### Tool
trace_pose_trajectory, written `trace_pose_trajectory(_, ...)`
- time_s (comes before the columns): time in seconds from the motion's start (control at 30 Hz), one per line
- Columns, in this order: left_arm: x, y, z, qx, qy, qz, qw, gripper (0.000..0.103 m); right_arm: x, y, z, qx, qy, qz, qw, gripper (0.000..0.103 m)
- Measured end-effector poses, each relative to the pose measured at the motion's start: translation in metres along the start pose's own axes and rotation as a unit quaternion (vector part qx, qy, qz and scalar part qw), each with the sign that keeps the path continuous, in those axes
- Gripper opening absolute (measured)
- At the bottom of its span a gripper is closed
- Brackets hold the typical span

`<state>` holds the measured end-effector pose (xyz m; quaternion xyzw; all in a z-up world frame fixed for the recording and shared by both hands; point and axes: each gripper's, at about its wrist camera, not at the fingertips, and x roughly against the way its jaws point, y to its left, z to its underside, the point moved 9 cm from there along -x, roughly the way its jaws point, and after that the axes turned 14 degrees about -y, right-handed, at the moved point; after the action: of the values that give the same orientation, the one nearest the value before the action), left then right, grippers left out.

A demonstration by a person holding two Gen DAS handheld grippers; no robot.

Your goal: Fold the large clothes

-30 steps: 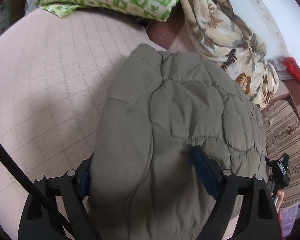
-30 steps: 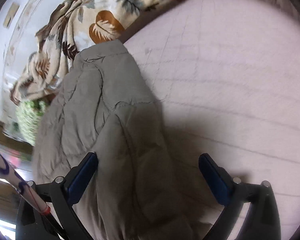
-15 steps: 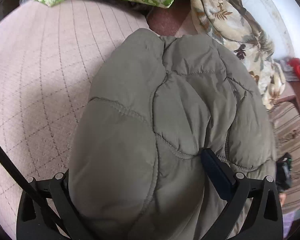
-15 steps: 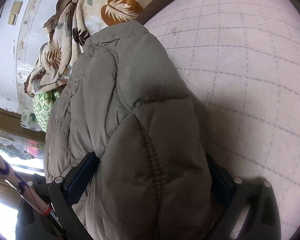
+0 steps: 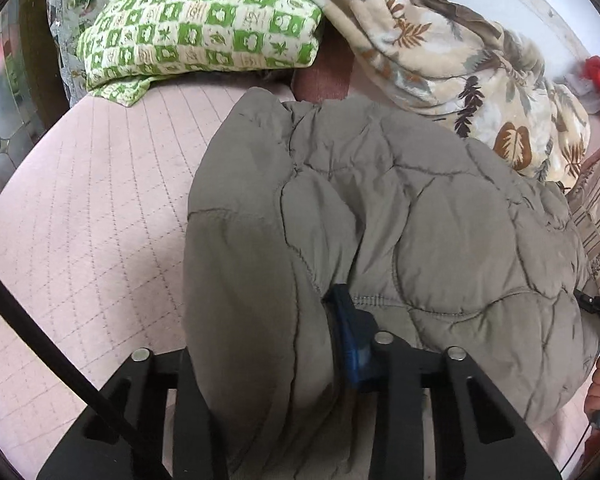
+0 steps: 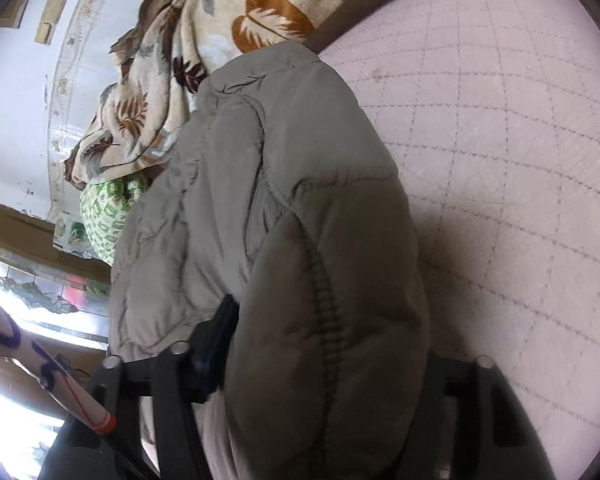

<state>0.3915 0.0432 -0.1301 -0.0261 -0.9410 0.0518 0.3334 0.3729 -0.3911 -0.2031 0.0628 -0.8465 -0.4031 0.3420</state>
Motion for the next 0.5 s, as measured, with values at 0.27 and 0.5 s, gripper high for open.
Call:
trace_pose_trajectory(0.27, 0.02, -0.002, 0.006, -0.018, -0.004, -0.011, 0.9998, 0.028, 0.019, 0.014, 0.007, 0.007, -0.005, -0.002, 1.0, 0.053)
trace_pose_trajectory(0.5, 0.03, -0.001, 0.013, -0.015, -0.001, -0.01, 0.9998, 0.027, 0.031, 0.014, 0.017, 0.007, 0.001, -0.008, 1.0, 0.052)
